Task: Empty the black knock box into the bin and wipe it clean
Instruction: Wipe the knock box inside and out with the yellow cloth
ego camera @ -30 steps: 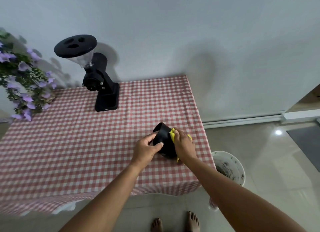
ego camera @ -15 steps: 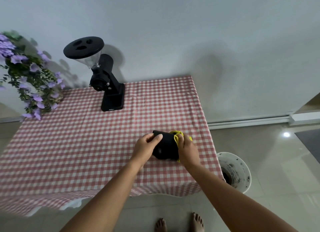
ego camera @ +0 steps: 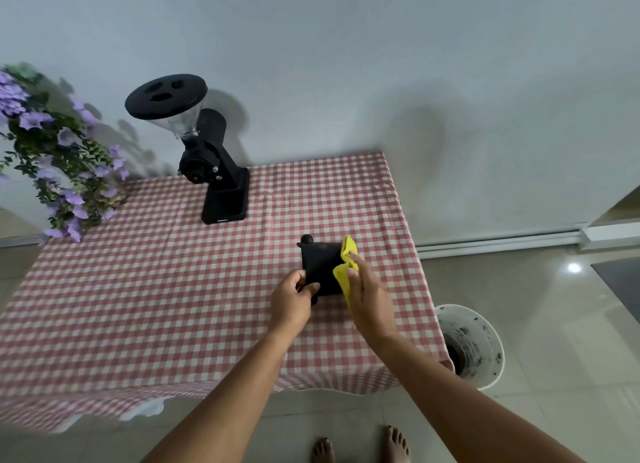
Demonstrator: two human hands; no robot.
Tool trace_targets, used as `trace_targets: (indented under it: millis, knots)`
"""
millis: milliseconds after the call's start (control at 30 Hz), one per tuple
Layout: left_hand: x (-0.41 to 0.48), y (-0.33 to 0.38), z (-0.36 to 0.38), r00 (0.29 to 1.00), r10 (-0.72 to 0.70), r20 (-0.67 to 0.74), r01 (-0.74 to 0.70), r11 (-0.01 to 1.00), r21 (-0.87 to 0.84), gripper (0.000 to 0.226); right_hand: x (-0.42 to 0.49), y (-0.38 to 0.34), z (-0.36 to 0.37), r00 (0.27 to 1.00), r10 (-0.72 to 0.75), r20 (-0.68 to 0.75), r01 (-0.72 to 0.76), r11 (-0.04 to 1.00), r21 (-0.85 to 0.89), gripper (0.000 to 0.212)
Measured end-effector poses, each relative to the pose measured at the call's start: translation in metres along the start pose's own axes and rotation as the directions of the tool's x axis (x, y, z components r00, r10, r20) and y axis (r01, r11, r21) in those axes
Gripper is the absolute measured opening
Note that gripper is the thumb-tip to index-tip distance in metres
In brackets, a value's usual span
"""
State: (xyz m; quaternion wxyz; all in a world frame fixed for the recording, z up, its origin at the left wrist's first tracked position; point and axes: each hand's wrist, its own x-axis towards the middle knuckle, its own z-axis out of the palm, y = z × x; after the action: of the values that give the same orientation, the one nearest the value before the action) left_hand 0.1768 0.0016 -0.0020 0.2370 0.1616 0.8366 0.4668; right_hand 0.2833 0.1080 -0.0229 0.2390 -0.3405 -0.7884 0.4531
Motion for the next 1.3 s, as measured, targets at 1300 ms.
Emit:
trace_targets:
  millis: [1300]
  knots:
    - [0.026, 0.029, -0.012, 0.989, -0.040, 0.144, 0.058, 0.990, -0.130, 0.044, 0.034, 0.009, 0.018, 0.987, -0.007, 0.161, 0.054, 0.956, -0.288, 0.049]
